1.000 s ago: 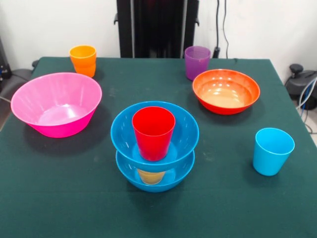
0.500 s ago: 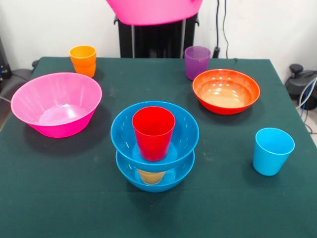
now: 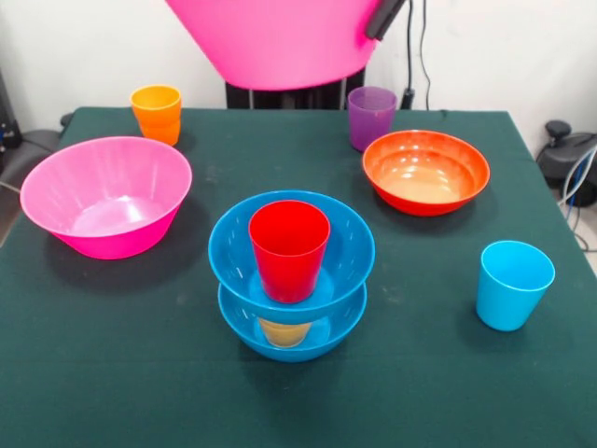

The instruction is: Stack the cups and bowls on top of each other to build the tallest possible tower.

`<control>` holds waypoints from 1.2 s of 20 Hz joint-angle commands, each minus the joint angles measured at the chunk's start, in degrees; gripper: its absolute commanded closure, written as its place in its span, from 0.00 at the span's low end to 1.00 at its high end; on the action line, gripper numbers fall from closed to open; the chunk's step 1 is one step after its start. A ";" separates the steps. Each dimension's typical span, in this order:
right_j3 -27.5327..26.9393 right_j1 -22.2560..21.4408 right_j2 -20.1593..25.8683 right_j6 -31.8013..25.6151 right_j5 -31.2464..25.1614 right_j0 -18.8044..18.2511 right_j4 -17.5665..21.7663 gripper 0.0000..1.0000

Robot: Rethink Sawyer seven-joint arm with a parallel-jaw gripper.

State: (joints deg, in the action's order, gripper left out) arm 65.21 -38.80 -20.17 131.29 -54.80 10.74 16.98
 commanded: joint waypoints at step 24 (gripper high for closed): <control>-11.41 9.40 10.47 -15.33 1.77 -5.34 5.12 1.00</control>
State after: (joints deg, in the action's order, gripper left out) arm 54.41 -30.91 -15.94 131.26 -54.71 6.43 17.00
